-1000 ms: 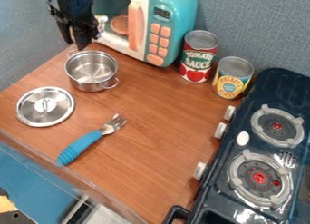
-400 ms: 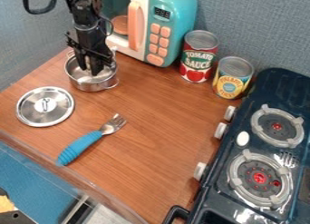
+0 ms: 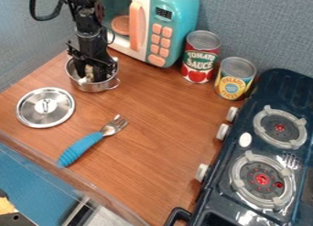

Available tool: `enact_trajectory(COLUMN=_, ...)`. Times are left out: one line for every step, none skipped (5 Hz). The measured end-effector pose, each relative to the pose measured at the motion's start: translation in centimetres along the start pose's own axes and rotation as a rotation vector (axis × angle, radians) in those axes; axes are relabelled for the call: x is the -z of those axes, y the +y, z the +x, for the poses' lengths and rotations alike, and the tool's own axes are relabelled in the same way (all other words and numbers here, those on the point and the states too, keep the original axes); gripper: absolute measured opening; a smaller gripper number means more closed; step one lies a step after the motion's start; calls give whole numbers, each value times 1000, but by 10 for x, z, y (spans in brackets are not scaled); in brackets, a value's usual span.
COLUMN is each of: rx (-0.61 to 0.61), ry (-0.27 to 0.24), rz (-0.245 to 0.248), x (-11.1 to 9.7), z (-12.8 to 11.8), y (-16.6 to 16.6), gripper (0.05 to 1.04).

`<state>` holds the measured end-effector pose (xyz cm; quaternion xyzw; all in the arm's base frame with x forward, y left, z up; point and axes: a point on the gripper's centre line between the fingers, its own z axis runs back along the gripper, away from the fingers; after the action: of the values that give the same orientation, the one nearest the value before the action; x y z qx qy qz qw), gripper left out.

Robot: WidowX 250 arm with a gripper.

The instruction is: Put the thing inside the silver pot

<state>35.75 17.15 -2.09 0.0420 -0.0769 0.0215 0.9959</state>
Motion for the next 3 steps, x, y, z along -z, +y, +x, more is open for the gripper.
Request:
enact_trajectory(rx=-7, ry=-13, rz=9, x=-10, z=0, y=1, gripper=999)
enact_trajectory(rx=-24, ry=-43, rz=19, x=-29, z=1, y=2, gripper=1005)
enact_trajectory(rx=-5, ry=-60, rz=8, x=-54, z=3, y=4, gripper=1000)
